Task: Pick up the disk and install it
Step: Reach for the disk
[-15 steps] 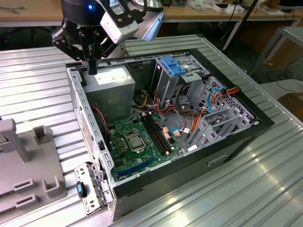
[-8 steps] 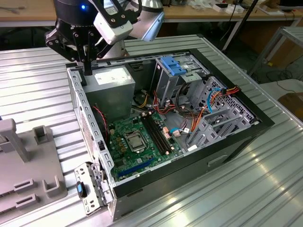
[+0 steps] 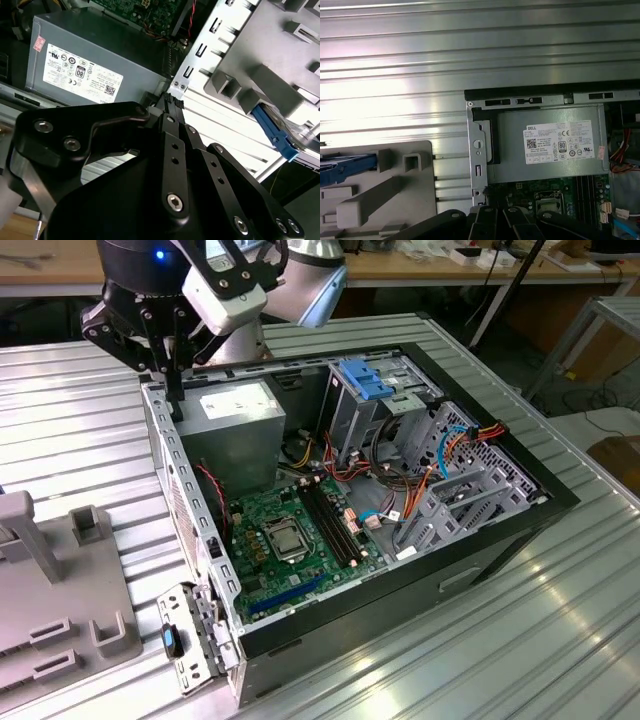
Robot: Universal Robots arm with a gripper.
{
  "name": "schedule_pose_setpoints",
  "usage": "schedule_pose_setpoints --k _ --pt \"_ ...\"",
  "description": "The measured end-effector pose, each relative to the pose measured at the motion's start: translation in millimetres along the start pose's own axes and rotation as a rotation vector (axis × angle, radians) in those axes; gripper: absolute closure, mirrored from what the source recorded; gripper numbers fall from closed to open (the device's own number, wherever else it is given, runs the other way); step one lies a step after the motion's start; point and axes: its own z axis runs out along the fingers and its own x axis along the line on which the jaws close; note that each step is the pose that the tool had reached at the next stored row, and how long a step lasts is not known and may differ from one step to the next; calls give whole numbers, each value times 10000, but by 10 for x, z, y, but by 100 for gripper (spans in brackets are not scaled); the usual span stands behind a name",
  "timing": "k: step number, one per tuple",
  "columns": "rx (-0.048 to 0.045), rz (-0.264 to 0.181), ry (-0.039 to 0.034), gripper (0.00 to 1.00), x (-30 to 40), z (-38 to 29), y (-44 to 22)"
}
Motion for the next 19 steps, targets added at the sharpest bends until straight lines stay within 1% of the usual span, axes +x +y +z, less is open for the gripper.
schedule_pose_setpoints --k 3,5,10,14,19 --pt "0 0 4 89 36 -1 -3" --pt "0 -1 4 89 83 -2 -6" --pt "0 1 7 89 164 -4 -12" --pt "1 0 13 89 263 -6 -20" --pt "1 1 21 89 333 -7 -25"
